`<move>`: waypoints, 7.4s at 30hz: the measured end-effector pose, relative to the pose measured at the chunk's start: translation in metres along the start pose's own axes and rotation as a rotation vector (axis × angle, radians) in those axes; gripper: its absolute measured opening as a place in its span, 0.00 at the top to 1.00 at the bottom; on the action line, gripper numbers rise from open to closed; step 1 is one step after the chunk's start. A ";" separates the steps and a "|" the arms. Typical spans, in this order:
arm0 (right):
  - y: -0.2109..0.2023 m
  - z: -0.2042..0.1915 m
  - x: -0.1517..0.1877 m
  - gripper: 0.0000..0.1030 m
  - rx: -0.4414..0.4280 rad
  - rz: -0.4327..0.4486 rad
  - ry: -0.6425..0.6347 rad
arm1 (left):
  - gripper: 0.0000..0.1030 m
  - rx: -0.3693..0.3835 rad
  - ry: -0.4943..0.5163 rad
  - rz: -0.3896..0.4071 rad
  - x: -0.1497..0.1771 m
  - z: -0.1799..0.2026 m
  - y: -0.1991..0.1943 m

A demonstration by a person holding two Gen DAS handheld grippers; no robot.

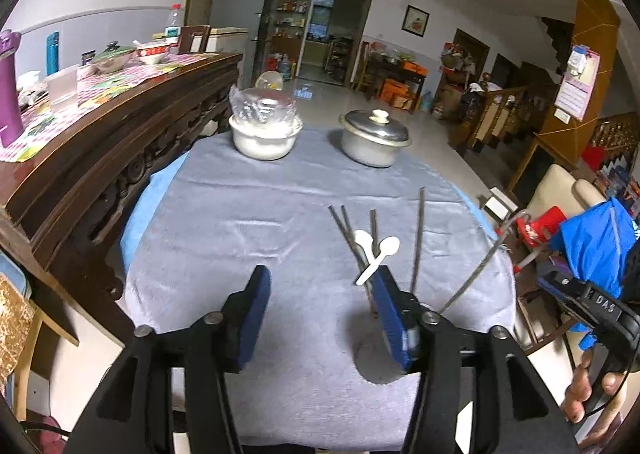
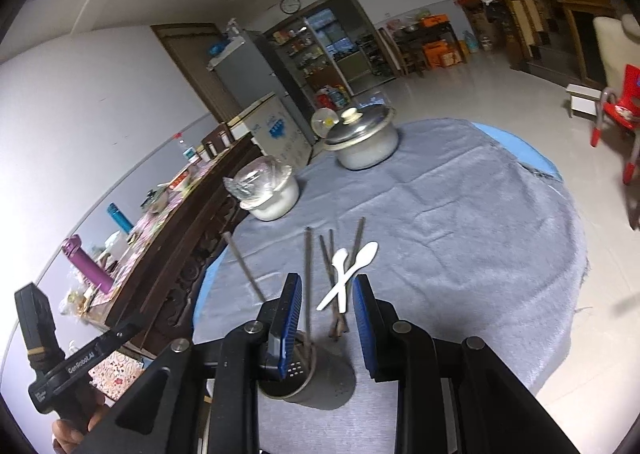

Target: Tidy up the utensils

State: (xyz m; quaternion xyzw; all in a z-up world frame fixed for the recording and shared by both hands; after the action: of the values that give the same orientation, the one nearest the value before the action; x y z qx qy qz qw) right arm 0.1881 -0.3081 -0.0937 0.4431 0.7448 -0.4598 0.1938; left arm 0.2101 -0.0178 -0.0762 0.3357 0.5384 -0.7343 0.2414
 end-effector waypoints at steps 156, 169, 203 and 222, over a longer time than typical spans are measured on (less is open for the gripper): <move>0.261 0.068 -0.014 0.94 0.031 -0.298 0.047 | 0.84 0.232 0.241 -0.421 -0.039 0.069 0.315; 0.264 0.081 -0.006 0.94 0.026 -0.333 0.065 | 0.53 0.135 0.372 -0.477 -0.014 0.089 0.346; 0.156 0.066 0.001 0.94 0.187 -0.074 -0.061 | 0.70 0.145 -0.127 -0.085 -0.031 -0.005 0.167; 0.129 0.119 0.050 0.46 0.066 -0.286 0.330 | 0.70 0.276 -0.105 0.102 -0.035 0.036 0.071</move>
State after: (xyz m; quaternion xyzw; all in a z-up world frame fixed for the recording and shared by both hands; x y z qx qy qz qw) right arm 0.2554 -0.3623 -0.2549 0.4085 0.8060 -0.4281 -0.0126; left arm 0.2760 -0.0741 -0.0873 0.3536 0.4012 -0.8047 0.2578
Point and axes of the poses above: each gripper's, at about its wrist camera, not at the fingertips, and y roughly the way its jaws point, z to its right, x to its underside, the point moved 7 cm from there along y, roughly the way its jaws point, and after that the axes turned 1 degree about z, right-handed, at the moved point
